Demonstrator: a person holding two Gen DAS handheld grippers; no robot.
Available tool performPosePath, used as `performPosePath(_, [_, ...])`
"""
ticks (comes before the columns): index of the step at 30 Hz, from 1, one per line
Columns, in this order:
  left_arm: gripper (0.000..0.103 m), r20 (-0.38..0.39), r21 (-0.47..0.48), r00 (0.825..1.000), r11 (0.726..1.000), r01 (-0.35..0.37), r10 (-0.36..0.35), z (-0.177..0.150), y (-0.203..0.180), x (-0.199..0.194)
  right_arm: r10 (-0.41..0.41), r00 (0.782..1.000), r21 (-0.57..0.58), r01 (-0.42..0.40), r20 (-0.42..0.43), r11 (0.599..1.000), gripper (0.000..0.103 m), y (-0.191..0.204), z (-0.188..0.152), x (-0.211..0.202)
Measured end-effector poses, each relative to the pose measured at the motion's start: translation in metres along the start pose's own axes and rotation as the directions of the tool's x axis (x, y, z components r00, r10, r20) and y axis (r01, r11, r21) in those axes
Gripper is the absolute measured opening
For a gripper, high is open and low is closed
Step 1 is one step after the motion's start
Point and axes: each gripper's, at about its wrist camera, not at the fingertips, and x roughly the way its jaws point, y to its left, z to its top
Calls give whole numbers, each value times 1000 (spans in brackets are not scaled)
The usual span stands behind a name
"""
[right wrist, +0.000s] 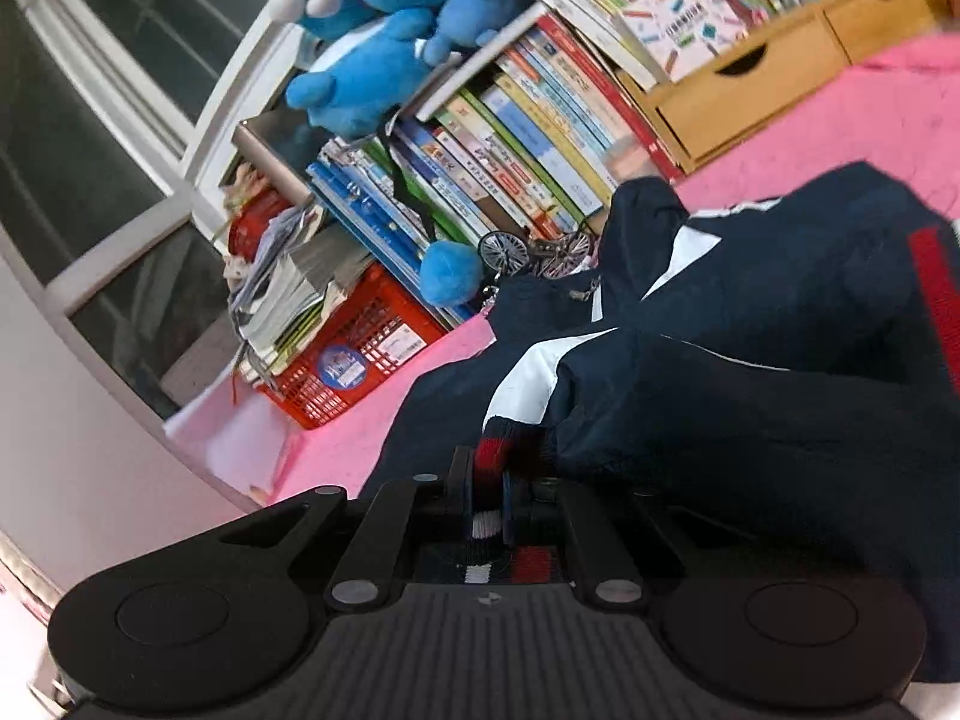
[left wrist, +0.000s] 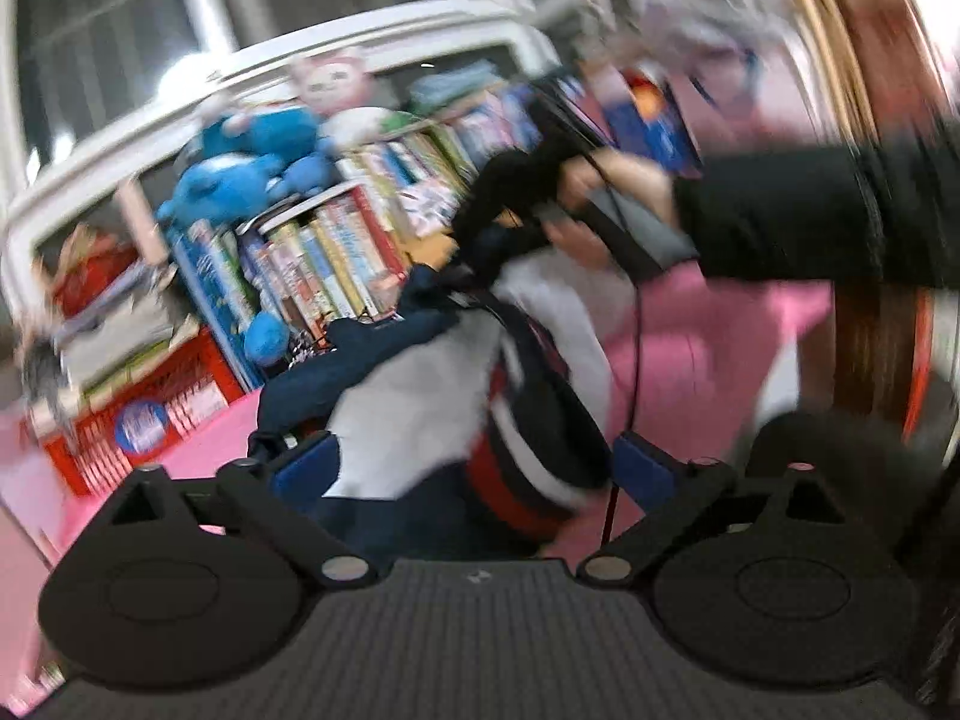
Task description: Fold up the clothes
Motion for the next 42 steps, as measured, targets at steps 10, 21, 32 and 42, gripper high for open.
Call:
performPosePath(10, [93,20,260,988,954,-152,152,-9,-31,45,53,998,61,-54,27,997,12,-25,5,-44])
performPosePath(21, [94,-17,19,951,951,-307,308,11,38,65,-67,990,-372,110,126,922,98,5,-4,-107])
performPosePath(32, [96,-125,-337,955,893,-297,270,15,103,78,-214,947,-699,321,238,639,103,41,-12,-104])
performPosePath(42, [103,-110,-438,972,867,-237,210,21,130,61,-414,909,-756,300,43,582,54,39,-11,38])
